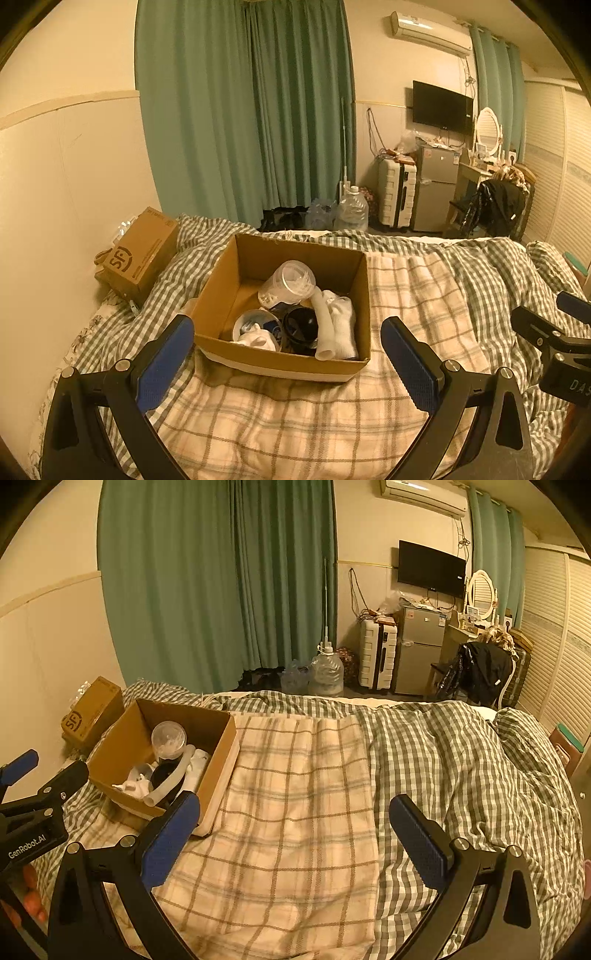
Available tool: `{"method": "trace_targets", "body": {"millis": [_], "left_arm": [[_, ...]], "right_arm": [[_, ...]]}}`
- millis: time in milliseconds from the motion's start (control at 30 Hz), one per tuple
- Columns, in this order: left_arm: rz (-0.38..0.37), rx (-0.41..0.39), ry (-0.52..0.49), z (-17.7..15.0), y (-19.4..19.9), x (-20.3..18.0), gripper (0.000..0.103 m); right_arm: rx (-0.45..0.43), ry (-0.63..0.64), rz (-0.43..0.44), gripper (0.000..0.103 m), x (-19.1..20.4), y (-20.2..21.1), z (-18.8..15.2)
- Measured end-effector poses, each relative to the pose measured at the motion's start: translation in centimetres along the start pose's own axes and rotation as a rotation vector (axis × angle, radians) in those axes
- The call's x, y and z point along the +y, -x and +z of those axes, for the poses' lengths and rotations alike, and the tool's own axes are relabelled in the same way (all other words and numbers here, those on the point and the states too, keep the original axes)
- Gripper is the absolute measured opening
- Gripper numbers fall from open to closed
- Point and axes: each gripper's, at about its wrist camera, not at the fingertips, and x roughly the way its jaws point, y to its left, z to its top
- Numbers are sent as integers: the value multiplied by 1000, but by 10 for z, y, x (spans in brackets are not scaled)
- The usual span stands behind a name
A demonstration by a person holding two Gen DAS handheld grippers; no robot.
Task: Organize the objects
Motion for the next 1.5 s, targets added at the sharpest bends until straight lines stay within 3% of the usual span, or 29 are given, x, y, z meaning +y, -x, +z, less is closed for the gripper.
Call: {"method": "trace_targets", "body": {"millis": [1500], "left_arm": [[17, 19, 27, 5, 5, 9, 103]], "right_arm": [[6, -8, 10, 103, 2, 4, -2]]}}
